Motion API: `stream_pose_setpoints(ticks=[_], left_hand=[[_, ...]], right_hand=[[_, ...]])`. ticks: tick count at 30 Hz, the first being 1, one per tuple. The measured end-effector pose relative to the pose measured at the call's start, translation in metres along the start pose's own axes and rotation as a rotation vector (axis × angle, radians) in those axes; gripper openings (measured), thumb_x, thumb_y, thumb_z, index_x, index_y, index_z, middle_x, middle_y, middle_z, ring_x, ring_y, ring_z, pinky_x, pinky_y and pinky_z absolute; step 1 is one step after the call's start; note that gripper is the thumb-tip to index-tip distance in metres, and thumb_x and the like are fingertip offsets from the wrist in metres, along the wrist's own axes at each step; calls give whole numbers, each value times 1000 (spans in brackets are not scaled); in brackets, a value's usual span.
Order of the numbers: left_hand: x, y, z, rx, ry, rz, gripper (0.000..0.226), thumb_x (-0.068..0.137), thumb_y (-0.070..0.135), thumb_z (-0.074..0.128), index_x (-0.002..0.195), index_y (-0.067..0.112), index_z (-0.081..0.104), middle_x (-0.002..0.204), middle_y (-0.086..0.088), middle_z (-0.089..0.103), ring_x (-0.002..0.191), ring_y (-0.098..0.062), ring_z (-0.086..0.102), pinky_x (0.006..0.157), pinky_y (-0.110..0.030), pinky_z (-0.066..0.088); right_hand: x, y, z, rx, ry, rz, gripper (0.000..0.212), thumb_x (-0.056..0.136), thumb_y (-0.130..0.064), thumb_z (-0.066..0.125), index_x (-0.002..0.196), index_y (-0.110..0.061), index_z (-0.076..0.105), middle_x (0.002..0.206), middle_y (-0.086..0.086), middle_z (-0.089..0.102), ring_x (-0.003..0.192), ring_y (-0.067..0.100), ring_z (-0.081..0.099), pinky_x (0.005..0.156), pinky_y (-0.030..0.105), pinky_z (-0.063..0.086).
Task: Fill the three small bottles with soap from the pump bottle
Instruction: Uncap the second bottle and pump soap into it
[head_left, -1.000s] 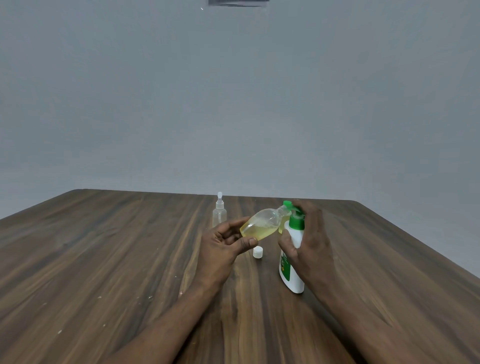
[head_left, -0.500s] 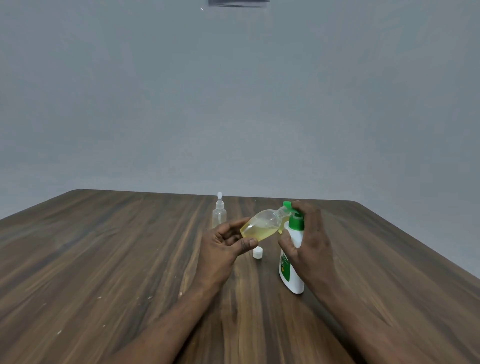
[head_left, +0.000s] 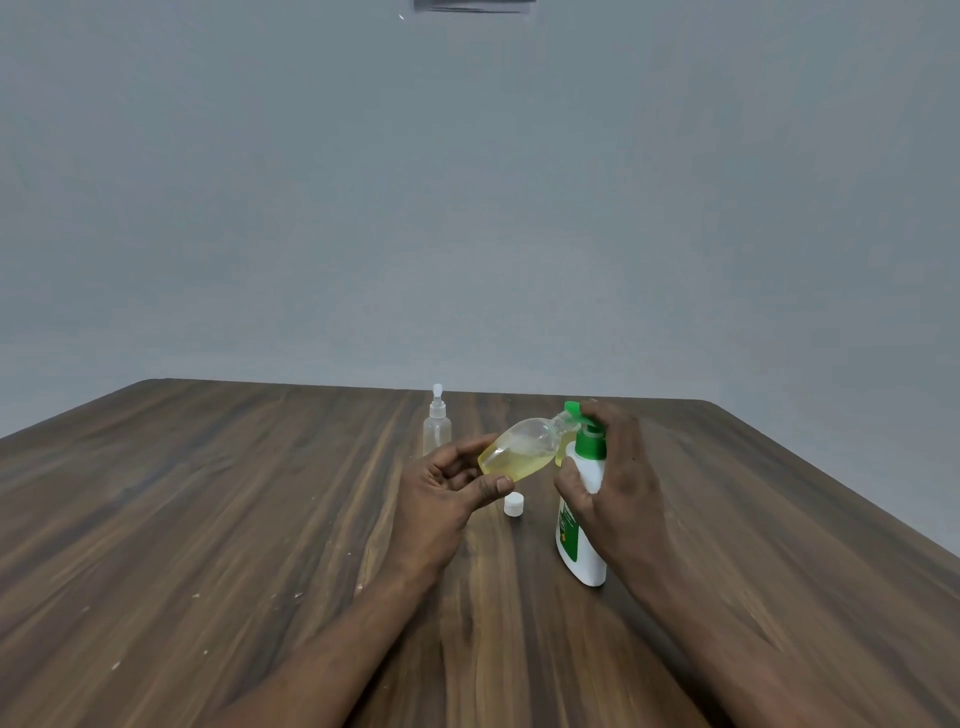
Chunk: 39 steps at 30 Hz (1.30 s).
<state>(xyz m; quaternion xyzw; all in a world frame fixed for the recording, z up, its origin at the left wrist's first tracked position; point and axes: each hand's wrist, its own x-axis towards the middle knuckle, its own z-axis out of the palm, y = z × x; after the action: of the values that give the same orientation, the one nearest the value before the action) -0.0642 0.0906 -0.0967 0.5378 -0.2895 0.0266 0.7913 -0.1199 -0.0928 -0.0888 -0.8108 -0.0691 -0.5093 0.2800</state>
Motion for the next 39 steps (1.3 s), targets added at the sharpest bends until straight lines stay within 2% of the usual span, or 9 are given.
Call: stream_pose_setpoints(ticks=[8,12,18,25,29,34,39], left_hand=[[0,1,-1,-11,-3,3,45,74,-10,79,115,7,72,103,-11,78,98,-25,74,78,-28,61],[0,2,-1,-15,1,-2,46,73,-9,79,115,6,71,104,-11,78,99,-25,74,79,-29,61],[0,2,0,-8,-4,-3,45,74,-10,79,115,7,72,104,-10,78,98,-24,75,79,-29,62],[0,2,0,-15,4,-9,44,74,-10,78,114,8,72,103,-10,78,98,-24,75,78,-29,61],[0,2,0,-6,6,0,44,75,-12,78,113,8,72,103,-11,78,97,-24,75,77,-28,61],[0,1,-1,-6,6,1,45,75,-12,78,115,5,71,103,-12,78,98,-27,75,78,-30,62],[0,1,-1,-8,-2,0,44,75,-11,78,115,7,72,103,-11,78,99,-26,74,81,-32,62]], right_hand=[[0,-2,1,-13,18,-7,64,78,-4,71,135,-22,47,123,-13,47,108,7,54,86,21,46],[0,-1,1,-8,10,-7,64,79,-5,72,135,-22,46,123,-14,46,108,7,54,87,20,45],[1,0,1,-1,1,-5,56,79,-12,68,130,-21,48,120,-16,48,107,1,52,88,9,39],[0,-2,0,-17,19,-8,63,79,-6,71,135,-23,46,123,-16,45,110,5,53,85,21,46],[0,-3,-1,-13,17,-17,63,80,-7,71,134,-27,45,121,-18,44,108,2,53,86,18,45],[1,0,1,-21,6,-1,53,80,-23,62,130,-22,48,118,-19,47,106,-2,52,86,9,39],[1,0,1,-19,7,-2,56,79,-19,64,132,-21,47,120,-15,47,107,5,53,86,19,45]])
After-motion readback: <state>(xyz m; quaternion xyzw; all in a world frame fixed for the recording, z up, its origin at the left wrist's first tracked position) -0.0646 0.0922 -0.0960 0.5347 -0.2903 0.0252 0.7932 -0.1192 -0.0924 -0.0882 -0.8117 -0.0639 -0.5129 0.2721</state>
